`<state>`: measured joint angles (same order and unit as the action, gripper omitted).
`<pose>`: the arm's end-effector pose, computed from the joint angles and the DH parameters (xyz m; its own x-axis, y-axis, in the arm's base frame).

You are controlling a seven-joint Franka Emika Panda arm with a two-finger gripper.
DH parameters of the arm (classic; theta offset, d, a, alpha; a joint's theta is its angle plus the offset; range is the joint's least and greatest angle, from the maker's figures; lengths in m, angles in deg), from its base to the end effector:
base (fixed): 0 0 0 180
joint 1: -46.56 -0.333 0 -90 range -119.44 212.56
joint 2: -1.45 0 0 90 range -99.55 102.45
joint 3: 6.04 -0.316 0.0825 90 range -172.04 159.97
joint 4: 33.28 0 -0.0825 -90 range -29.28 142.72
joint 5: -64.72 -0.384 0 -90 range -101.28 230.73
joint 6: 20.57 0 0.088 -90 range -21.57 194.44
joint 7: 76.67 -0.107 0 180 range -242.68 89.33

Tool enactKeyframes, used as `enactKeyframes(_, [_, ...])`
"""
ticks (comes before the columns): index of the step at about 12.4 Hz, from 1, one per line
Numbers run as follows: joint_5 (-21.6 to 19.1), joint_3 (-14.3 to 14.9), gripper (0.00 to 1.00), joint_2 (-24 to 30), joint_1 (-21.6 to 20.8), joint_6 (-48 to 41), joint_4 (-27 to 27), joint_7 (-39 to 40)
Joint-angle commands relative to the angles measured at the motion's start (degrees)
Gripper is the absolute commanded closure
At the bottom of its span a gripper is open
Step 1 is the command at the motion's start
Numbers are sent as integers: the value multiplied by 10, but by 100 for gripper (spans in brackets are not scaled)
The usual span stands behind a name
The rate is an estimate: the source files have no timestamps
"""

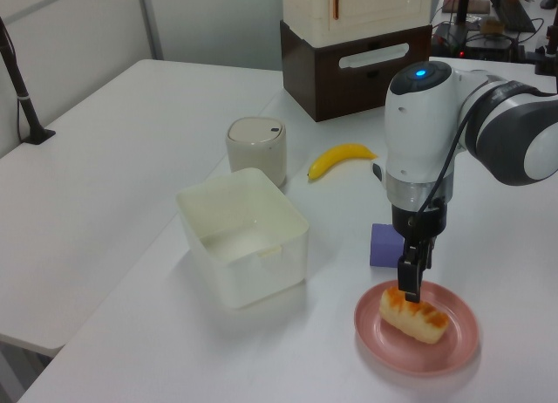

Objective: Put the bread on a plate

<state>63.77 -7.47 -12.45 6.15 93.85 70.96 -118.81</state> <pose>0.4576 0.4100 0.3991 0.9980 -0.0140 -0.0620 -0.0122 -0.9995 0.0283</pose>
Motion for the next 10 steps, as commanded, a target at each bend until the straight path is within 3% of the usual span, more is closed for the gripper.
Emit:
enactKeyframes(1, [-1,-10,0,15,14,-6,-10,-15])
enactKeyframes(3, [7,-45,0,55,92,-46,-13,6])
enactKeyframes(4, [13,-80,0,76,160,-99,-33,57])
enactKeyframes(5, [13,-89,0,85,215,-152,-55,113])
enactKeyframes(7, [9,-90,0,101,324,-188,-91,218])
enactKeyframes(8, [8,-82,0,106,360,-205,-105,266])
enactKeyframes(9, [12,-67,0,107,378,-222,-112,306])
enactKeyframes(10, [12,-28,0,108,378,-220,-113,337])
